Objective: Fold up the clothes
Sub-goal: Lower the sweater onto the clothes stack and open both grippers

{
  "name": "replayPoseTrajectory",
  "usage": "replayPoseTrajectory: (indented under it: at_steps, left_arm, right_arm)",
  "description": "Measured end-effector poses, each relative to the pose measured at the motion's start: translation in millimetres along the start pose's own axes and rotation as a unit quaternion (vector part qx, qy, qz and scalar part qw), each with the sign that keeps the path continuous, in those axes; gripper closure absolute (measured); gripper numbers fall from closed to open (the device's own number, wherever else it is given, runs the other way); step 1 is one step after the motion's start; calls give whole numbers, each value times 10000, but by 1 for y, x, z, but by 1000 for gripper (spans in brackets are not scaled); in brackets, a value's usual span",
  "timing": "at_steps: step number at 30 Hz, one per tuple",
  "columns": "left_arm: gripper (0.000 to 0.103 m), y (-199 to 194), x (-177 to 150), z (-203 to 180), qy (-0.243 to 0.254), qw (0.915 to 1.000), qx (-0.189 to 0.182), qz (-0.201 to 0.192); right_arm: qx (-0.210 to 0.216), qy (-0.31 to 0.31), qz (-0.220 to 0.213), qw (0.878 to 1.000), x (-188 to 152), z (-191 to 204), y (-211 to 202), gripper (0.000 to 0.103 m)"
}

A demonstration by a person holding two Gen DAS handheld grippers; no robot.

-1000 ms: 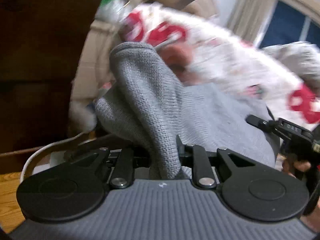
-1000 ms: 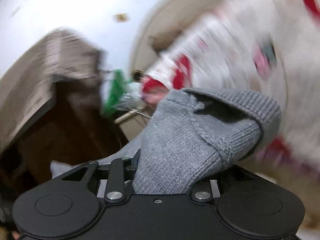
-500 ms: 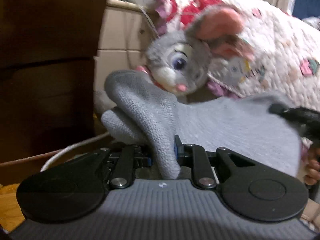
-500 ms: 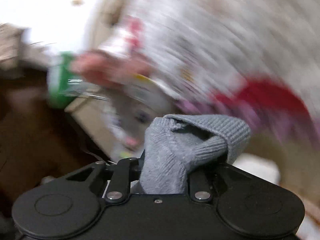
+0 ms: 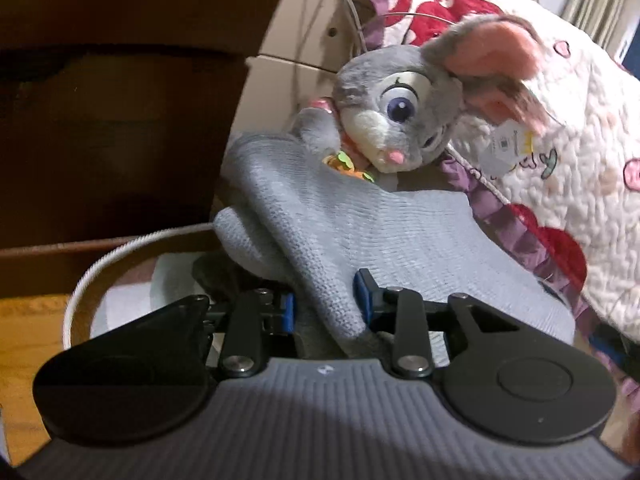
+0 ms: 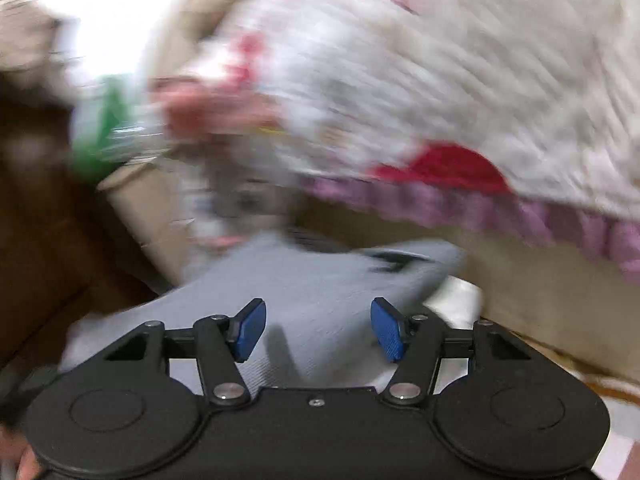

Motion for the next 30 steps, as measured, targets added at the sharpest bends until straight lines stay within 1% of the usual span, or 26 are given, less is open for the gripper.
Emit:
replayPoseTrajectory:
  at_steps: [3,5,6,8,10,12,14,16,19,23,26,27,28,29,30]
  left_arm:
    - [72,-6,-5,6,-54,10000,-33,-17]
    - [72,-12,-8,6,59,10000,5,-23]
    - [72,-15,-9,5,116,9999,24,-24]
    - [73,-16,-8,4,223,9997,54,9]
    - [73,-19,-9,4,291,9995,104,49]
    - [73,-20,-10,7,285,9994,163,96]
    - [73,-19,-13,7,366,9990,202,143]
    - [72,-18,-16,7,446,9985,241,190]
    - [70,-17,-20,8,568,9976,299,261]
    - [70,-16,-21,5,741,9961,397,281]
    - [67,-16,-21,6,724,9961,415,289]
    - [65,-16,-21,7,722,9961,430,268]
    - [57,-16,-22,8,776,9955,489,246]
    - [52,-17,-24,8,908,9939,597,209]
    - [51,-18,-25,7,1119,9912,682,171]
  right_arm:
    - [528,-619,-65,9967,-29,39,-33,39]
    - [854,-1038,-98,9909,-49,65,-53,40]
    - [843,-1298,-47,9879,-60,75,-48,40]
    - [753,-1534,34,9853,-72,83,-34,39]
    - [582,-1650,-29,9846,-78,85,-14,38]
    - [480,-1919,-74,9802,-87,90,-7,38]
    - [359,-2291,-114,9727,-99,93,-5,38]
    - [250,-2637,-64,9643,-113,95,-2,38]
    - [198,-2931,-153,9558,-121,96,-3,38]
    - [64,-3040,-414,9517,-125,99,-9,38]
    - [0,-2939,-508,9545,-127,99,-13,38]
    - [10,-2858,-484,9571,-129,96,-15,38]
    - [21,-2771,-455,9598,-131,93,-17,38]
    - [56,-2633,-354,9640,-136,89,-20,38]
    - [180,-2378,-8,9711,-142,83,-23,38]
Point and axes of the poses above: each gripper's, at about its wrist camera, not at the fingertips, and y roughly the way its jaws point, z to its left, x to its top, the point moved 6 cm from there along y, roughly the way its jaws point, and after that the axes turned 15 degrees about y, right-handed, at the moved point
